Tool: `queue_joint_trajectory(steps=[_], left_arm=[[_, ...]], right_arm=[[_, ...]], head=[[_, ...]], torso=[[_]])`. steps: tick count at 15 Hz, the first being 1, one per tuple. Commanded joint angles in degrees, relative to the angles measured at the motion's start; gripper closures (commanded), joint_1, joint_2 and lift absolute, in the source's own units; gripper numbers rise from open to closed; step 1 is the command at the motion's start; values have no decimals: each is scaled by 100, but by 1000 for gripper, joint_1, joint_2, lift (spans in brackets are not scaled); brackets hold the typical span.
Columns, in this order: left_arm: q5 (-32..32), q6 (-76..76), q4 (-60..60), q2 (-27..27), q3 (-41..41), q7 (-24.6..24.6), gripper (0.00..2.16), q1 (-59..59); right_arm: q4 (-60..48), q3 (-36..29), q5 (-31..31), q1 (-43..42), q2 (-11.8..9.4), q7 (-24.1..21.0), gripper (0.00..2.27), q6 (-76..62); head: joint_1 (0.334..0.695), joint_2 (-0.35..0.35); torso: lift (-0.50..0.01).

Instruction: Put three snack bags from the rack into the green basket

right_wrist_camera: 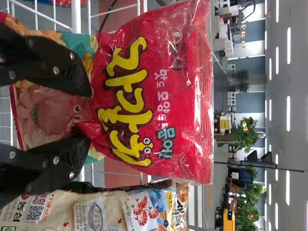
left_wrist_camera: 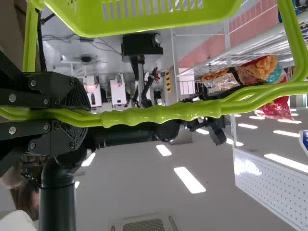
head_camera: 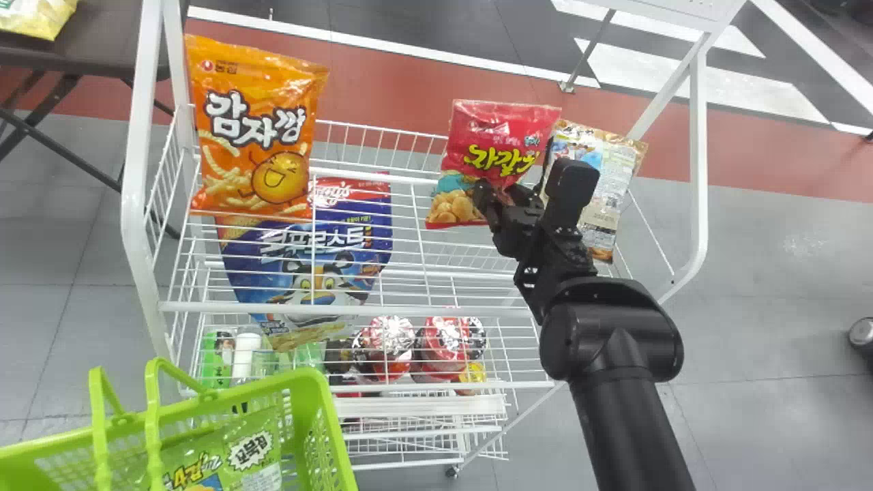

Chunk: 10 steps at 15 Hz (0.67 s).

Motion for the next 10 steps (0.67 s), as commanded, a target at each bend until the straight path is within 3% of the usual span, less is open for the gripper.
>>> queue_joint_trajectory(steps=[1,4,10], left_arm=[[0,15,-9,0,-4,-57,2148,9],[0,33,-27,0,-4,-57,2148,27],[0,68,-18,0,58,-57,2148,-26]], right_arm=[[-37,22,44,79,7,37,2253,-318],[-283,-57,9,325,7,239,2253,-476],[-3685,-49,-738,2496,236,213,2253,578]], head=[[695,-350],[695,-350],[695,-336]], torso=[[0],[0],[0]])
